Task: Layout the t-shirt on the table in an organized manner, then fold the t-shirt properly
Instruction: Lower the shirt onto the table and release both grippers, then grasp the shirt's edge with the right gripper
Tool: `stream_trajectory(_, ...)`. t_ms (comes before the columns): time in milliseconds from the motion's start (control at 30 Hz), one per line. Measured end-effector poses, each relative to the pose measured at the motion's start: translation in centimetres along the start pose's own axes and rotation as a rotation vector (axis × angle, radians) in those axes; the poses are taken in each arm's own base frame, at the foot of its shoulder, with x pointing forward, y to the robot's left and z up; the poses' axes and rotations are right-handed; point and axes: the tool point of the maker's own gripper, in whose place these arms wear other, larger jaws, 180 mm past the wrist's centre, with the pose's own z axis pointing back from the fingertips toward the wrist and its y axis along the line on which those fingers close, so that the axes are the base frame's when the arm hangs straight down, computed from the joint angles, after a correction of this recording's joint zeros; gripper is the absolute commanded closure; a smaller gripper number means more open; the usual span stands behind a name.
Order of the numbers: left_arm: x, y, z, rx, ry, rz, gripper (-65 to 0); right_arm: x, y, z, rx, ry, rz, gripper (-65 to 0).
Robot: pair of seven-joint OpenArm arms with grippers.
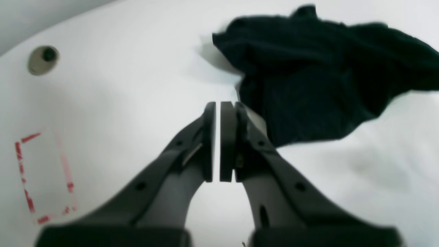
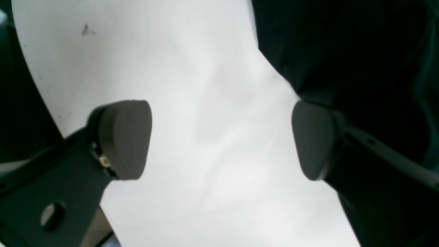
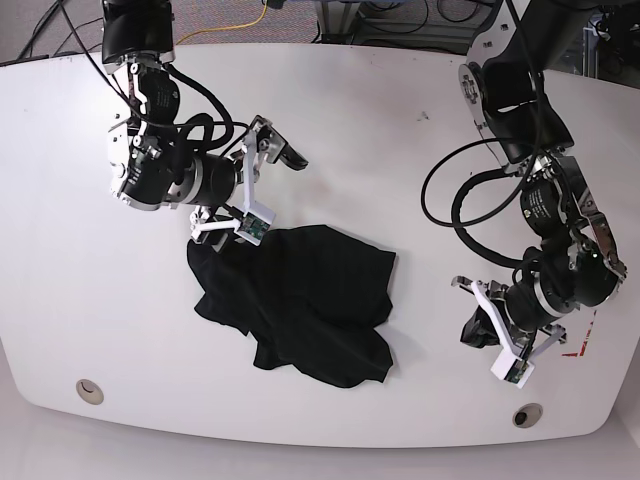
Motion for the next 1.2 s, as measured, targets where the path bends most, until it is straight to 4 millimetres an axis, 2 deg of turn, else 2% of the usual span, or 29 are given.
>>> stream_trajectory(100,-1.9,0.3,0.1,0.005,0.041,0.005,0.0,0.2,-1.2,0.8,-0.039,-0.023,-0.024,-62.3)
stream_trajectory(200,-3.7,0.5,0.3,0.014,0.082,0.013,0.0,0.6,-4.0,2.5,-0.125,-0.046,-0.051,-62.5)
stream_trajectory(300,-5.6,0.6,0.4,0.016,0.123,0.024,0.0,2.0,-7.3,4.5,-0.224,-0.084,-0.054,-62.5)
stream_trajectory(400,-6.3,0.6,0.8,0.021,0.127,0.035,0.0,3.4,-9.5,5.0,-0.250,-0.111,-0.060,-62.3)
stream_trajectory(433,-6.7,0.7,1.0,0.029,0.129,0.040,0.0,4.1,-10.1,4.9,-0.248,-0.130,-0.068,-62.3)
stream_trajectory(633,-7.6,1.0,1.5,0.046,0.147,0.042,0.0,4.5,-13.2,2.8,-0.187,-0.174,-0.187,-62.3)
stream_trajectory(867,-7.1,0.6,1.3,0.036,0.131,0.043,0.0,2.6,-16.6,0.5,-0.140,-0.150,-0.355,-62.3)
stream_trajectory(900,-7.2,0.6,1.4,0.037,0.132,0.043,0.0,2.8,-16.9,0.3,-0.132,-0.155,-0.370,-62.3)
stream_trajectory(1067,-7.1,0.5,1.3,0.035,0.131,0.047,0.0,3.0,-16.9,-1.7,-0.082,-0.176,-0.443,-62.3)
stream_trajectory(1200,-7.1,-0.1,1.0,0.021,0.124,0.058,0.0,3.9,-16.0,-3.2,-0.041,-0.158,-0.412,-62.1)
